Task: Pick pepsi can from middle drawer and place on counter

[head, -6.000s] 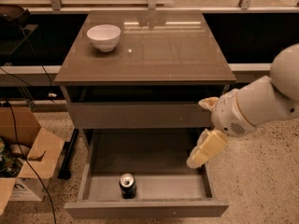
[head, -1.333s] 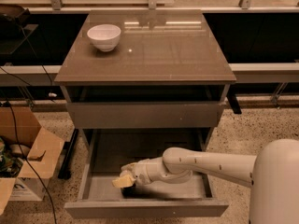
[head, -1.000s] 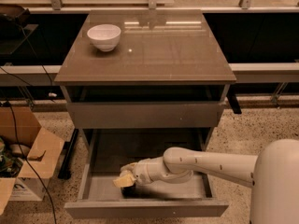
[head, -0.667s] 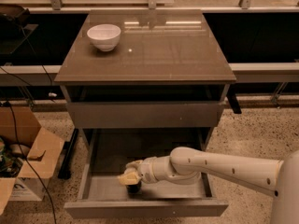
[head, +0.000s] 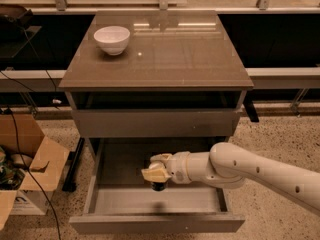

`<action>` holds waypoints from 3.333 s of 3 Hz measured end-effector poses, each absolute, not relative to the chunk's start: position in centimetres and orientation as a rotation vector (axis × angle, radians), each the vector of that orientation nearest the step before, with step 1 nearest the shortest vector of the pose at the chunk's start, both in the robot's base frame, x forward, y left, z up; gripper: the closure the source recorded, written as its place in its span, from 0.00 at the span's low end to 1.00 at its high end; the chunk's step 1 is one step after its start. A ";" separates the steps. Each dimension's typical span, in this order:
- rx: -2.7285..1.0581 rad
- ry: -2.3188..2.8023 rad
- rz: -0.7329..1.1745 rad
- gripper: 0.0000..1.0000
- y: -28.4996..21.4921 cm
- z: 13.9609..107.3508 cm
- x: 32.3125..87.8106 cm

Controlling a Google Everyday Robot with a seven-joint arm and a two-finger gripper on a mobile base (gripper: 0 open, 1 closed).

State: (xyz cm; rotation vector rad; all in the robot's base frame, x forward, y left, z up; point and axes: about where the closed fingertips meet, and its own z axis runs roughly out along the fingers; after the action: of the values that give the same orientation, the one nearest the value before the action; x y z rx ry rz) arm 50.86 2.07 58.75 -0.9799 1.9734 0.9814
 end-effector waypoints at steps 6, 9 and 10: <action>-1.178 1.691 0.655 1.00 -12.6 93.1 59.6; -1.279 1.594 0.365 1.00 -10.4 93.7 66.9; -1.312 1.563 0.349 1.00 -9.1 92.7 70.3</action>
Offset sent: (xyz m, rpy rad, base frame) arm 0.0236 -0.1556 0.2697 0.0869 -0.2888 0.0458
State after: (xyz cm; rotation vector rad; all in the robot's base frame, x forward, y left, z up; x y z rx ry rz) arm 70.32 -9.09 92.65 -1.3123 1.5629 0.3486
